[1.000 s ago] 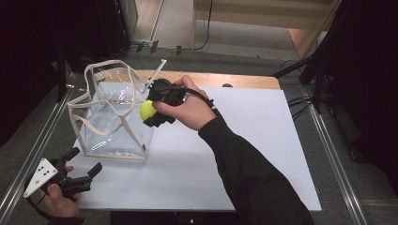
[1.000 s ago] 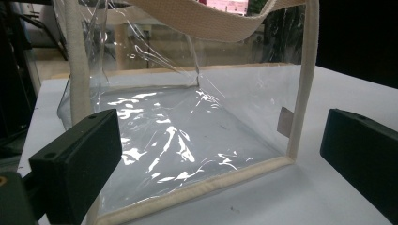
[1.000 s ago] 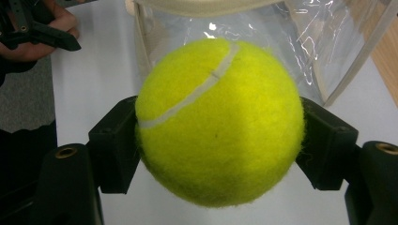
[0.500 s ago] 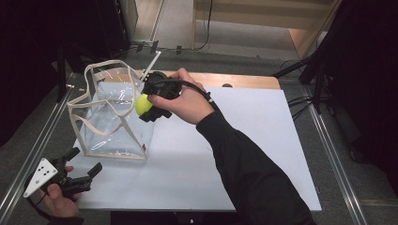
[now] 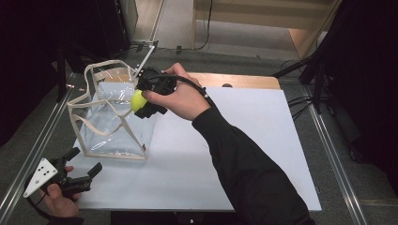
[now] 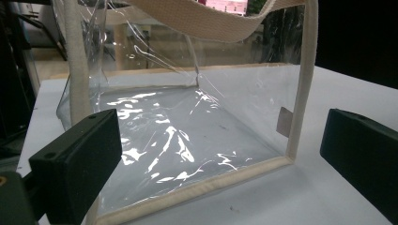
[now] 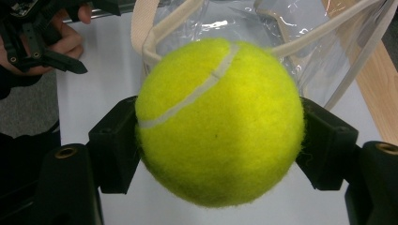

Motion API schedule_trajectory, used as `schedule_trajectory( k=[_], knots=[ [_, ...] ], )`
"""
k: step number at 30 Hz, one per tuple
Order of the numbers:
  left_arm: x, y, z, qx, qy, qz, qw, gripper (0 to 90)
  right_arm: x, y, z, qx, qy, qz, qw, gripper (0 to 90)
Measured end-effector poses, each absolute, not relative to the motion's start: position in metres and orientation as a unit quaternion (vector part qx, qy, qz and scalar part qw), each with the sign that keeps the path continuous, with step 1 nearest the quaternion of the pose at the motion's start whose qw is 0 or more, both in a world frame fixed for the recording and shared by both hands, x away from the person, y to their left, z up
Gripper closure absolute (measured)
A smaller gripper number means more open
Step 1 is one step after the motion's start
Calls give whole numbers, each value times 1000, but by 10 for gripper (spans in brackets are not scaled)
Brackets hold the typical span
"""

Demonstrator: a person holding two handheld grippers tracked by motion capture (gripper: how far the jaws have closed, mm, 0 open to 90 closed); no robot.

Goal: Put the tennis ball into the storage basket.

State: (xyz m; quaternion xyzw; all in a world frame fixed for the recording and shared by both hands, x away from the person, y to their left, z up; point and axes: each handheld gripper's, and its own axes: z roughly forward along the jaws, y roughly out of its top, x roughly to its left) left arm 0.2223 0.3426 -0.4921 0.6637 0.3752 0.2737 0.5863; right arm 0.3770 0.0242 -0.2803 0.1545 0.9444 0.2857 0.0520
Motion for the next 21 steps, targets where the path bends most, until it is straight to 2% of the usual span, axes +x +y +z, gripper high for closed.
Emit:
schedule_trajectory(
  k=[21],
  knots=[
    [222, 343, -492, 661, 376, 273, 590, 0, 386, 47, -267, 147, 946, 284, 58, 242]
  ],
)
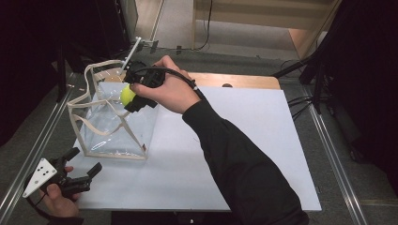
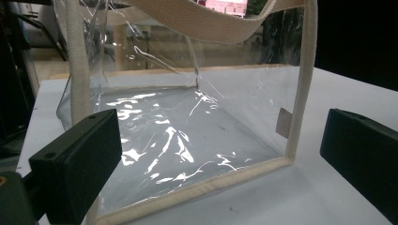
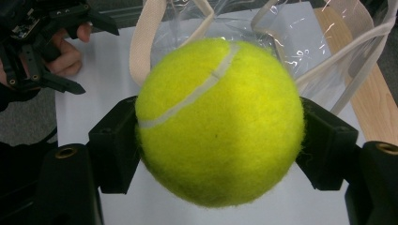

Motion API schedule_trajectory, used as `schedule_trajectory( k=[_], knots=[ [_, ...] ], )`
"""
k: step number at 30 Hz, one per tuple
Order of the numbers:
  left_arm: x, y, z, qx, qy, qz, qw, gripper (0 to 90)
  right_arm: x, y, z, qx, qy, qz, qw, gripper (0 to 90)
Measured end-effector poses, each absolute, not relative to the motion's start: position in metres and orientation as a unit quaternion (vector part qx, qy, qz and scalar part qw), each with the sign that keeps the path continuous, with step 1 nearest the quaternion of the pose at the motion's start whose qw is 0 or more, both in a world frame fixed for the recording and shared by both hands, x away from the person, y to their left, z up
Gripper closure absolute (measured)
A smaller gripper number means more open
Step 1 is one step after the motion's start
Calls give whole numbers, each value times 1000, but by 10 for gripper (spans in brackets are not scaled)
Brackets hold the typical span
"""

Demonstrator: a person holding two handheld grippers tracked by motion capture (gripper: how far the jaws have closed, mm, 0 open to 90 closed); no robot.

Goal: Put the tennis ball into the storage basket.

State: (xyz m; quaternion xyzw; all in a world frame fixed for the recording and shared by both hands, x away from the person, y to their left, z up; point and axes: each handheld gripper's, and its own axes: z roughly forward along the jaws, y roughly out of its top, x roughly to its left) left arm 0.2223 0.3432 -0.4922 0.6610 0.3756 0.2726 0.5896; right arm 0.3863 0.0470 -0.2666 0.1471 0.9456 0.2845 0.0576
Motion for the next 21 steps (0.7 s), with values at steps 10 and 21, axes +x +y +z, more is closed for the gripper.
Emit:
schedule_trajectory(
  k=[10, 21],
  knots=[
    [222, 344, -492, 661, 375, 272, 590, 0, 392, 58, -264, 142, 946, 284, 62, 241],
    [222, 344, -492, 661, 375, 272, 590, 0, 396, 71, -268, 144, 943, 293, 65, 241]
  ],
)
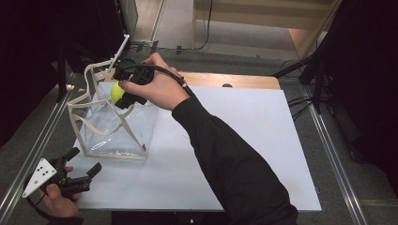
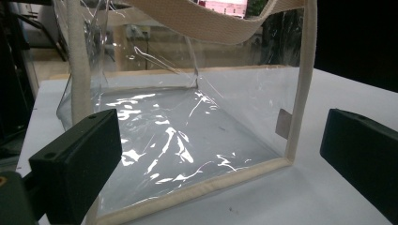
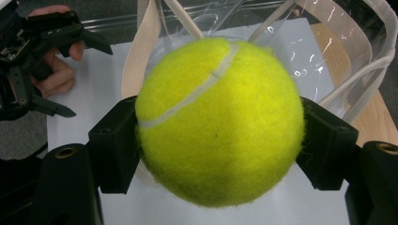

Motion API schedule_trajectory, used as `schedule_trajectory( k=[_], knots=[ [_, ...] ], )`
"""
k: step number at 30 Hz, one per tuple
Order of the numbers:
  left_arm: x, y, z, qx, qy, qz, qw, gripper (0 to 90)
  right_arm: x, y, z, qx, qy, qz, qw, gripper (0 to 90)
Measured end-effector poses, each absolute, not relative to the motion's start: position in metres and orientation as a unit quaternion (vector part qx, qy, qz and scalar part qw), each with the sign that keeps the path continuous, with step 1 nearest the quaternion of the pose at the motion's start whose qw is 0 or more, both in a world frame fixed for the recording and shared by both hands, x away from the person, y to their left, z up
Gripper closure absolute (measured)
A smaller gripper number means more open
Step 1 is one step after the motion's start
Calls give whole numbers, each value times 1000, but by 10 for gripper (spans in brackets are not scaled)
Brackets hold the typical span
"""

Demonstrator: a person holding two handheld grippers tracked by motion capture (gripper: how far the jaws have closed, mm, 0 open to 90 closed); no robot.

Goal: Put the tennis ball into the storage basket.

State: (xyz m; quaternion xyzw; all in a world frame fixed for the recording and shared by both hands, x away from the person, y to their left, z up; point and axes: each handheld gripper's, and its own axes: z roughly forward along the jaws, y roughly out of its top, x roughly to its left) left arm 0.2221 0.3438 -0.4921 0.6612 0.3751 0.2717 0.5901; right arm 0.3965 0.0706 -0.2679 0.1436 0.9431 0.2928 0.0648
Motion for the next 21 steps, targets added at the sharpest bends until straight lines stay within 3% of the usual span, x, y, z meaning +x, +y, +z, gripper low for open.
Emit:
schedule_trajectory(
  k=[12, 17, 21],
  knots=[
    [222, 344, -492, 662, 374, 272, 590, 0, 401, 81, -276, 149, 943, 289, 75, 233],
    [222, 344, -492, 662, 373, 272, 590, 0, 398, 77, -274, 163, 938, 291, 94, 97],
    [222, 344, -492, 662, 373, 273, 590, 0, 397, 70, -274, 174, 935, 296, 85, 68]
  ],
)
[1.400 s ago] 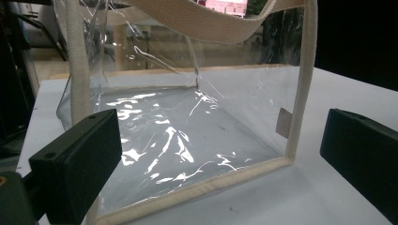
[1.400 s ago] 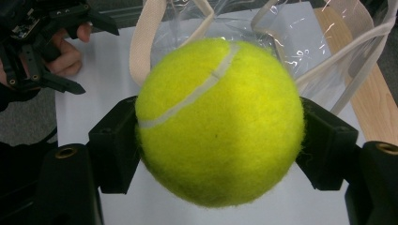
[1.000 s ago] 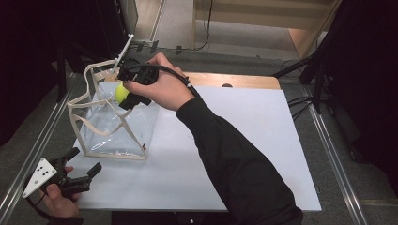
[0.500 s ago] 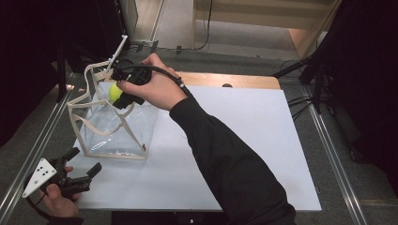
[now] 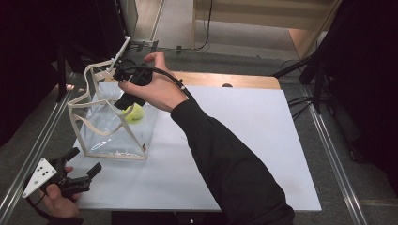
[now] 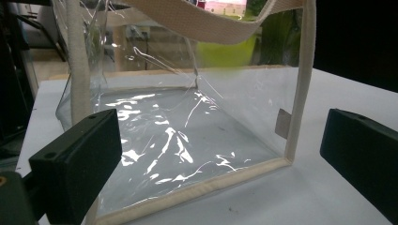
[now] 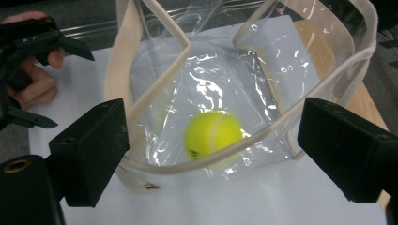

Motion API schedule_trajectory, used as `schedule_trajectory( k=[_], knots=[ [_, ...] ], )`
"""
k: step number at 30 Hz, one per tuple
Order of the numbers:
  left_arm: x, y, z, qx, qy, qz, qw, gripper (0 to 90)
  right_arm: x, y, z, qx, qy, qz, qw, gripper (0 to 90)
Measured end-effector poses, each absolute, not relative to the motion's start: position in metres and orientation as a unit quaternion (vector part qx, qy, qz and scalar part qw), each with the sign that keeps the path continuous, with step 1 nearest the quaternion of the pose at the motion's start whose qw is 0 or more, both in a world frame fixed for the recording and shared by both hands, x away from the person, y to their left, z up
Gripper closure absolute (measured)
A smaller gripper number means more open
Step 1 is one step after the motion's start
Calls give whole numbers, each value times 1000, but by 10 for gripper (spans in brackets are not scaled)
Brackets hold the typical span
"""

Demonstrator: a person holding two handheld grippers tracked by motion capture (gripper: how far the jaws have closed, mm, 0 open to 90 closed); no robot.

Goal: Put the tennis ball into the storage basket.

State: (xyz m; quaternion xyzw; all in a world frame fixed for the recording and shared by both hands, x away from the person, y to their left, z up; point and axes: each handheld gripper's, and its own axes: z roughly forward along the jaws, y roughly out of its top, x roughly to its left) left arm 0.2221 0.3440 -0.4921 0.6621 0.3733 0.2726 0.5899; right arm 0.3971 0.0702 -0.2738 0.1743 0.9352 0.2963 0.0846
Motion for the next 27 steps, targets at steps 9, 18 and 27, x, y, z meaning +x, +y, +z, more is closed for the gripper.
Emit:
schedule_trajectory(
  k=[9, 18, 27],
  knots=[
    [222, 343, -492, 664, 373, 275, 587, 0, 392, 30, -292, 201, 921, 316, 104, 0],
    [223, 341, -492, 667, 373, 278, 582, 0, 381, -8, -316, 221, 908, 337, 117, 0],
    [223, 341, -492, 669, 372, 279, 580, 0, 374, -36, -337, 233, 903, 344, 112, 0]
  ],
)
